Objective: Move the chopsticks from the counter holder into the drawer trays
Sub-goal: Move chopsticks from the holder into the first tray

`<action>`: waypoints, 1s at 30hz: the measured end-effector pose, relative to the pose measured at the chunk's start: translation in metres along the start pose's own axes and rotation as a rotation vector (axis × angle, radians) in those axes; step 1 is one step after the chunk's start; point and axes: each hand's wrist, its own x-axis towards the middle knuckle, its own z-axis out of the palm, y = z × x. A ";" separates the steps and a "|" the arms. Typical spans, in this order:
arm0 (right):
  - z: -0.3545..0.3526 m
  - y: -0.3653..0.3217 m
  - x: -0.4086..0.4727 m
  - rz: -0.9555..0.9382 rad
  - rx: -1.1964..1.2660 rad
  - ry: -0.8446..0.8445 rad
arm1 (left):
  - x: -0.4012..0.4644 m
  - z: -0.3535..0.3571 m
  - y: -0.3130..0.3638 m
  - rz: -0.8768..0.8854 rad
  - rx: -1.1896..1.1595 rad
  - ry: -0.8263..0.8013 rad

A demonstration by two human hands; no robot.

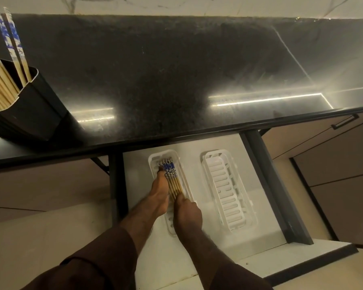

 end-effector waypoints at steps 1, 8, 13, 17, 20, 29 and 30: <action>-0.001 -0.001 0.000 -0.026 -0.020 -0.003 | 0.000 0.000 -0.001 0.002 -0.003 0.002; 0.002 0.003 -0.004 0.056 0.087 -0.058 | -0.001 -0.001 -0.001 0.000 0.003 0.002; -0.002 0.001 -0.006 0.086 0.165 -0.083 | -0.005 0.000 -0.002 0.014 0.004 -0.011; -0.007 0.005 -0.007 0.021 0.071 -0.058 | -0.011 -0.001 0.001 0.022 0.019 -0.021; -0.013 0.008 -0.009 -0.060 -0.014 -0.027 | -0.018 -0.001 0.003 0.029 0.027 -0.048; -0.064 -0.017 -0.025 -0.094 -0.031 0.154 | -0.062 -0.009 0.018 0.050 0.165 -0.151; -0.072 -0.023 -0.029 -0.075 0.007 0.178 | -0.069 -0.012 0.021 0.057 0.193 -0.157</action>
